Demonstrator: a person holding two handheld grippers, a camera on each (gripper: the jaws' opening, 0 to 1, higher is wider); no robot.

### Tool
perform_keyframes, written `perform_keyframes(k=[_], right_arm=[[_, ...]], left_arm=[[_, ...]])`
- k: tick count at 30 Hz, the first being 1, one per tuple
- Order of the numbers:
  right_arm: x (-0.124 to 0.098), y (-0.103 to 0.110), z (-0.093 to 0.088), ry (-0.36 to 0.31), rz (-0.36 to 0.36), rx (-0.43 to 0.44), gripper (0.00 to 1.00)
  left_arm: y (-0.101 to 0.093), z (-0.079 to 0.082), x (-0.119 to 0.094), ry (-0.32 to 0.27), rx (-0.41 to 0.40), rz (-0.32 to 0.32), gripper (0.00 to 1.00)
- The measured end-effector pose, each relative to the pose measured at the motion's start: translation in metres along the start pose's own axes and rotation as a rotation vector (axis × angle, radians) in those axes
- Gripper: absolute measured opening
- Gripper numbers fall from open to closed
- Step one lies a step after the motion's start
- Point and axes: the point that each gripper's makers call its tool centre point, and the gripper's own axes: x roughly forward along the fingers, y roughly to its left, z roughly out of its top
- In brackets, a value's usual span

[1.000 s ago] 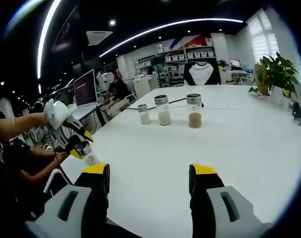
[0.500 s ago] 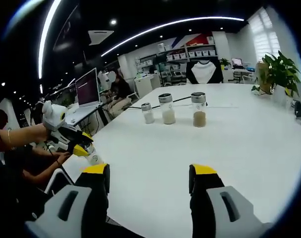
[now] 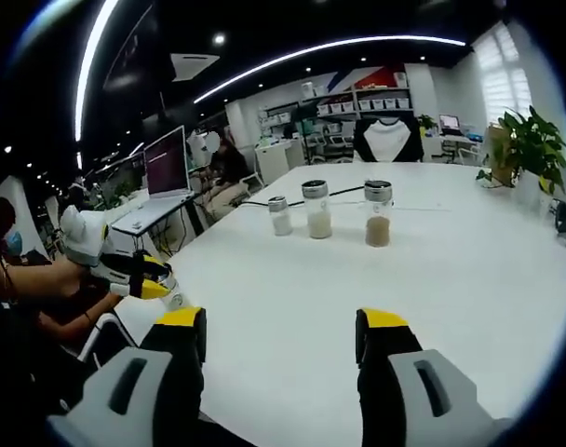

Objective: Rotate the seasoning bottle until the label or dispensing opening points toward the visible target arrow and the bottle remains upright within the marked orientation range

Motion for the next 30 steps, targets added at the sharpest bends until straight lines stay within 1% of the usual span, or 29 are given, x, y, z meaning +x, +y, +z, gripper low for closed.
perform_keyframes(k=[1,2,3,5,6,7,8,9,10,11,12,15,16,17,18,20,23,30], right_arm=[[0.000,0.000,0.000,0.005,-0.005,-0.017,0.65],[0.001,0.002,-0.001,0.010,0.004,-0.023,0.64],[0.001,0.003,-0.001,0.011,0.007,-0.022,0.64],[0.002,0.004,-0.002,0.016,0.012,-0.019,0.64],[0.002,0.005,-0.002,0.018,0.016,-0.021,0.64],[0.003,0.005,-0.002,0.018,0.016,-0.023,0.64],[0.003,0.004,-0.001,0.017,0.010,-0.030,0.64],[0.002,0.002,0.000,0.013,-0.001,-0.034,0.64],[0.002,0.001,0.001,0.009,-0.006,-0.030,0.64],[0.002,-0.001,0.002,0.002,-0.010,-0.013,0.64],[0.001,-0.003,0.003,-0.004,-0.016,-0.003,0.64],[0.001,-0.005,0.003,0.001,-0.023,-0.007,0.64],[0.001,-0.005,0.003,0.003,-0.023,-0.010,0.64],[0.000,-0.005,0.003,0.003,-0.025,-0.011,0.64],[0.000,-0.005,0.003,0.004,-0.024,-0.012,0.64],[0.001,-0.004,0.003,0.004,-0.024,-0.011,0.64],[0.001,-0.003,0.003,0.003,-0.024,-0.009,0.64],[0.004,0.002,0.002,0.010,-0.012,-0.017,0.64]], left_arm=[[-0.003,0.003,0.000,-0.013,0.022,-0.004,0.46],[-0.008,0.003,0.002,-0.005,0.015,-0.030,0.45],[-0.011,0.004,0.002,-0.003,0.005,-0.041,0.44],[-0.013,0.005,0.004,-0.006,-0.015,-0.036,0.44],[-0.008,0.004,0.003,-0.002,-0.049,0.010,0.44],[-0.002,0.005,0.001,-0.010,-0.075,0.061,0.44],[0.003,0.006,-0.002,-0.017,-0.128,0.111,0.44],[-0.001,0.006,-0.002,-0.018,-0.158,0.105,0.44],[-0.002,0.007,-0.003,-0.026,-0.165,0.111,0.42],[-0.001,0.008,-0.005,-0.030,-0.183,0.139,0.41],[-0.002,0.007,-0.004,-0.026,-0.184,0.140,0.40],[-0.006,0.004,-0.003,-0.019,-0.222,0.145,0.37],[-0.009,0.001,-0.001,-0.008,-0.258,0.128,0.37],[-0.010,-0.002,0.000,-0.003,-0.310,0.128,0.37],[-0.009,-0.003,0.000,-0.002,-0.320,0.136,0.36],[-0.007,-0.004,0.001,0.004,-0.301,0.142,0.34],[-0.007,-0.003,0.002,-0.005,-0.306,0.148,0.33],[-0.007,-0.003,0.004,0.000,-0.298,0.082,0.33]])
